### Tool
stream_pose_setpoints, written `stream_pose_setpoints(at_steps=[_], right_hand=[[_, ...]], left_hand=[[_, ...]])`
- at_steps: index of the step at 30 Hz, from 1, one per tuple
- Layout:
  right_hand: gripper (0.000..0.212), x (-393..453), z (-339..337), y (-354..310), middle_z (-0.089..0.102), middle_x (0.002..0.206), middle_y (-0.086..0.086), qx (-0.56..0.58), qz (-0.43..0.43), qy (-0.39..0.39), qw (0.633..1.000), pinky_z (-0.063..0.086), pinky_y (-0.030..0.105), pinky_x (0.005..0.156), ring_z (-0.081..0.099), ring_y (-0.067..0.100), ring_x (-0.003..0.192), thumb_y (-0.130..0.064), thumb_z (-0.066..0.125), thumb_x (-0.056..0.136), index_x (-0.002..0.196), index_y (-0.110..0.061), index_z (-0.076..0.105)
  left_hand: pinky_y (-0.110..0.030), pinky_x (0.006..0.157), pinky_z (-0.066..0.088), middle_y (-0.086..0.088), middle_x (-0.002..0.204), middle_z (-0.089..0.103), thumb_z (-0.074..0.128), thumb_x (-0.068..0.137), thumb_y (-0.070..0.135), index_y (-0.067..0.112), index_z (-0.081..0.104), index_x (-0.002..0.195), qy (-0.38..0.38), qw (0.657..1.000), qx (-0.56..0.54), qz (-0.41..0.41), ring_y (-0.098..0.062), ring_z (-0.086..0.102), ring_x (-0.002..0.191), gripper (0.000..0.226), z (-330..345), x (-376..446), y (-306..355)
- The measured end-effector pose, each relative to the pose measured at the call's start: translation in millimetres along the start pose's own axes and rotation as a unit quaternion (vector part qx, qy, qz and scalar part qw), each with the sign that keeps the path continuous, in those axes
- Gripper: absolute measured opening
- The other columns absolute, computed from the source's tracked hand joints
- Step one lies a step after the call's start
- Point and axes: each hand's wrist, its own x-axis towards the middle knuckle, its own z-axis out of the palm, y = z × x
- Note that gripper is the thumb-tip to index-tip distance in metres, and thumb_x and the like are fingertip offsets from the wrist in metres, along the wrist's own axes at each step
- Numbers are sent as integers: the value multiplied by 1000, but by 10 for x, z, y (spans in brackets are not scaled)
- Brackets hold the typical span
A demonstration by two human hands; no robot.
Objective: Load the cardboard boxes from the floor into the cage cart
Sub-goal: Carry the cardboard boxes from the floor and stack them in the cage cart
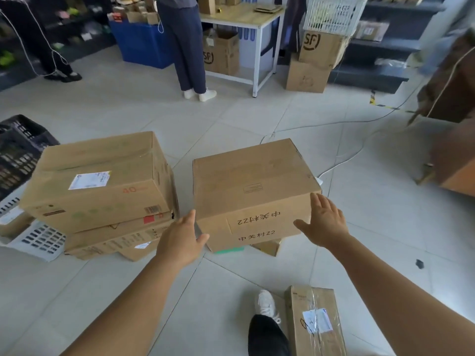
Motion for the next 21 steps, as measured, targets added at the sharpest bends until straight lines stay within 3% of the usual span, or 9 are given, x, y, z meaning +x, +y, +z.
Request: stream_pose_setpoints(at_steps=[8, 13, 21], right_hand=[[91, 1518, 49, 231, 24, 158, 4, 28, 20, -40, 999, 24, 42, 115, 23, 27, 144, -55, 58, 89, 155, -14, 11], [86, 2371, 165, 311, 32, 153, 4, 10, 16, -72, 997, 30, 42, 109, 31, 28, 139, -55, 59, 87, 150, -11, 21], [97, 3385, 543, 435, 22, 159, 10, 2, 36, -102, 994, 25, 43, 115, 22, 30, 145, -54, 63, 86, 154, -9, 12]], left_hand=[[-39, 114, 28, -6, 159, 19, 52, 94, 46, 13, 6, 155, -39, 995, -38, -79, -23, 21, 145, 82, 183, 1296, 183], [-41, 113, 29, -7, 158, 23, 53, 92, 47, 14, 7, 155, -56, 988, -62, -133, -27, 26, 143, 85, 351, 1987, 245], [-42, 113, 29, -10, 158, 20, 52, 93, 49, 13, 7, 155, -81, 975, -53, -199, -28, 28, 142, 85, 665, 2877, 22]])
